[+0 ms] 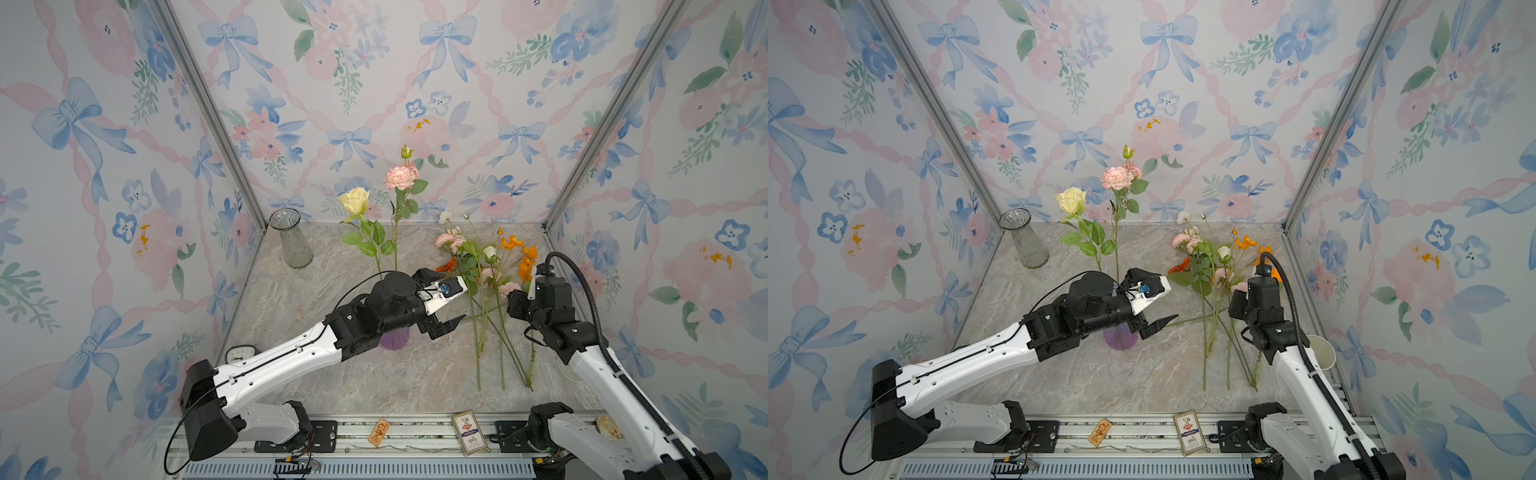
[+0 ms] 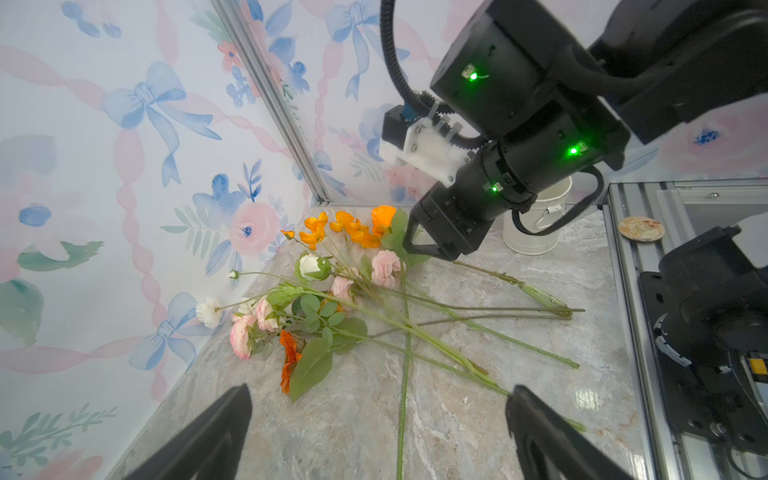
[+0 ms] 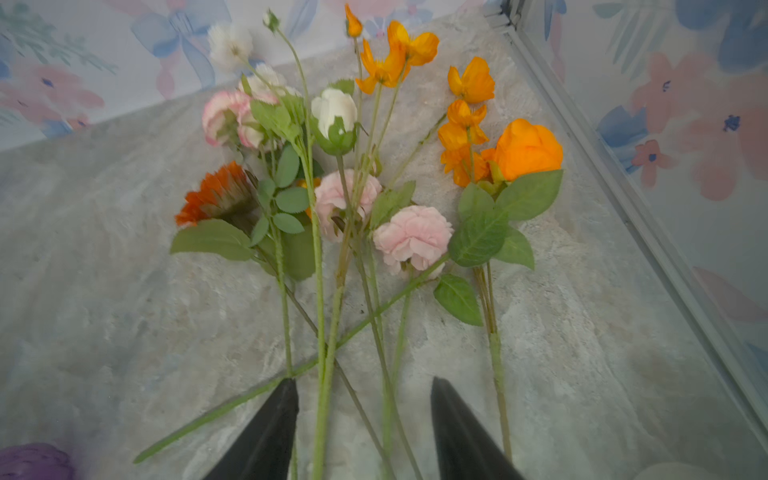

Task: Arrange the flowers into the vase
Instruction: 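Open the right gripper and move it back over the flower pile, then close the right gripper on the white rose stem and lift it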

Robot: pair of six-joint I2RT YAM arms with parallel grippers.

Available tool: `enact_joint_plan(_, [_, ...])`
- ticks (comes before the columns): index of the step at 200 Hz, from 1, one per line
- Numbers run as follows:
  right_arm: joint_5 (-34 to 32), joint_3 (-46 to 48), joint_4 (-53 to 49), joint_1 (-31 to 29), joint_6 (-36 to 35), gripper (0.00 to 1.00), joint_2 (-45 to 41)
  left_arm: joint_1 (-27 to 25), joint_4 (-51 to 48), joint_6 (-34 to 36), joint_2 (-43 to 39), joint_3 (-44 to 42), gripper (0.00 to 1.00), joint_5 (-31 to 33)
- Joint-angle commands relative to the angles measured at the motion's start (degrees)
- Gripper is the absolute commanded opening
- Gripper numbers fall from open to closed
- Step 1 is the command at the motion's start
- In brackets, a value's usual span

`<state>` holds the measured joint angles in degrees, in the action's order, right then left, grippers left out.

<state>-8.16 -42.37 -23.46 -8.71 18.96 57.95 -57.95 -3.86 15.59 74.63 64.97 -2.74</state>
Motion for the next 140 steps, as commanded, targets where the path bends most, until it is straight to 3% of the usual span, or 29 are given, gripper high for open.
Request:
enact_joint_plan(1, [5.58,-1.48,-1.65,0.89,-1.96,0.45,4.34,-0.06,0.16,-0.22,-0.58,-3.74,0.98,-2.80])
enact_joint_plan(36, [5.26,-2.56,2.98,1.08,-3.51,0.39,12.37,-4.33,0.78,2.27,-3.09,-7.83,0.98,3.47])
enact_joint_plan(67, [5.20,-6.56,3.69,1.15,-4.96,0.36,20.51,-4.39,0.78,2.29,-3.95,-8.02,0.98,3.74])
enact_joint_plan(140, [1.92,-11.33,5.78,1.78,-8.09,0.32,30.98,-4.37,0.85,2.77,-3.00,-8.32,0.98,2.92])
